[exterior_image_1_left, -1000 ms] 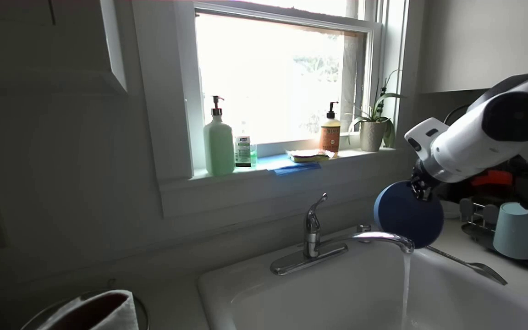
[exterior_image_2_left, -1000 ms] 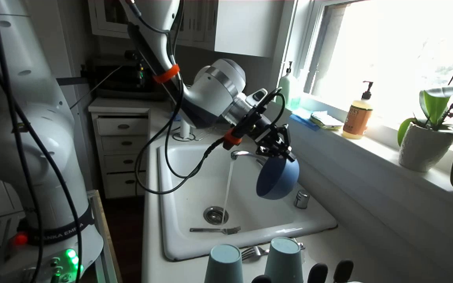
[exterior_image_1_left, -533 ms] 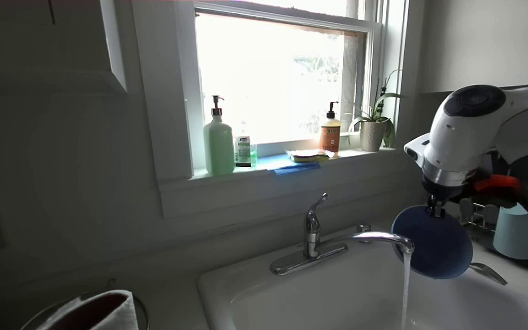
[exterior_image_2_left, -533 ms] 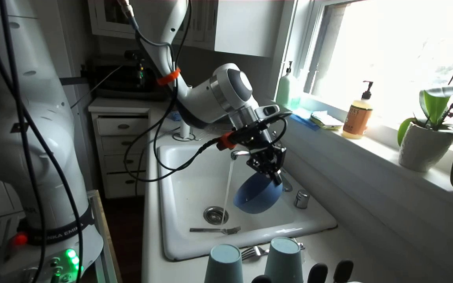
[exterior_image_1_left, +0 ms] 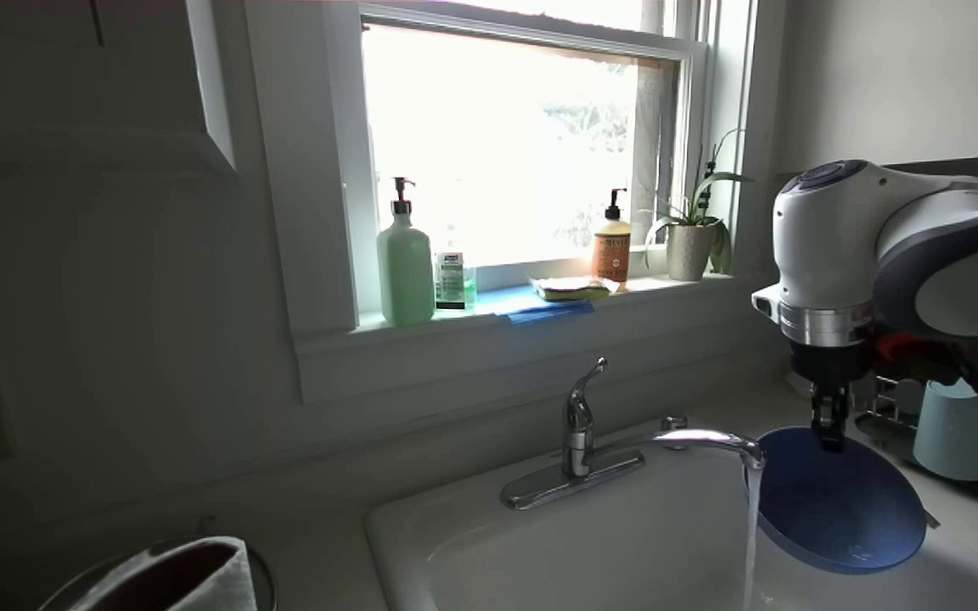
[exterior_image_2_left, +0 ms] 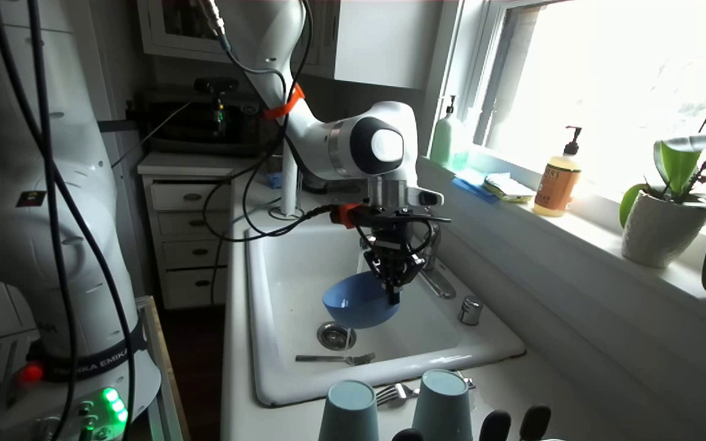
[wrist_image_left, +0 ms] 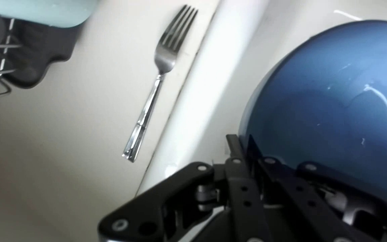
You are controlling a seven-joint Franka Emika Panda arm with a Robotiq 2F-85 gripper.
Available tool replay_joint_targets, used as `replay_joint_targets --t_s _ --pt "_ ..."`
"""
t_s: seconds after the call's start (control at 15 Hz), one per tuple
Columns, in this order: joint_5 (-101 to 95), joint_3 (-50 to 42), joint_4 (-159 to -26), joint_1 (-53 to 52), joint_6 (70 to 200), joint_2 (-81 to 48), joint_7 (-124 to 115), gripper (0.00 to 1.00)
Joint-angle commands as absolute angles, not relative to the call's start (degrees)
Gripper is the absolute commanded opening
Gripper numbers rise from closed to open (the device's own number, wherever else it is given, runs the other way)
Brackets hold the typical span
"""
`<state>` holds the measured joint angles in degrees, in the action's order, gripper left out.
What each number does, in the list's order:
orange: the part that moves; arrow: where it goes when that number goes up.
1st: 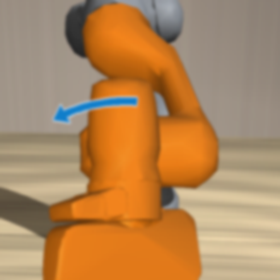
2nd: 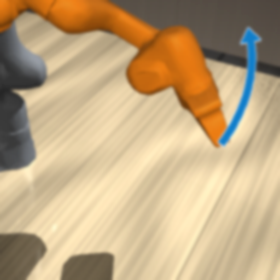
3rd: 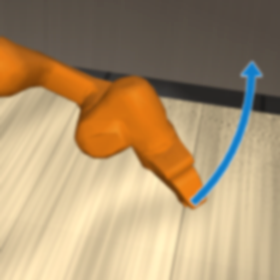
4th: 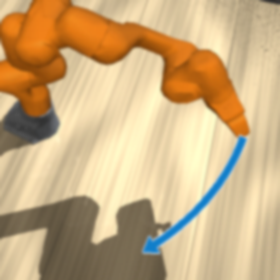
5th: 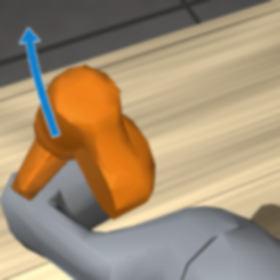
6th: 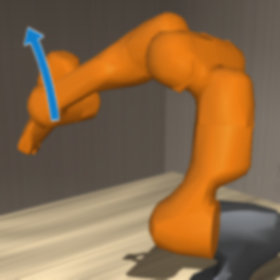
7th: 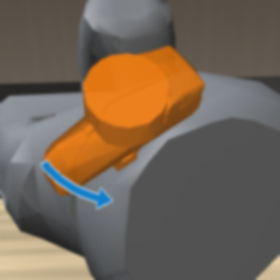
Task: Put the blue bowl under the running water and pour out its contents into the sink twice and then put the bowl back on the sink
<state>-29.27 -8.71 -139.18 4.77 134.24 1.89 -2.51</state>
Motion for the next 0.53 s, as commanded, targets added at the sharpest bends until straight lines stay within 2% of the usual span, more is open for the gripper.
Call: replay_joint_targets --t_s 0.0,0.47 --pt "-14.23 -7.32 -131.78 4.72 124.66 0.87 4.69 0.01" --pt "-11.49 -7.28 -122.37 5.77 114.28 -3.30 1.61 0.01"
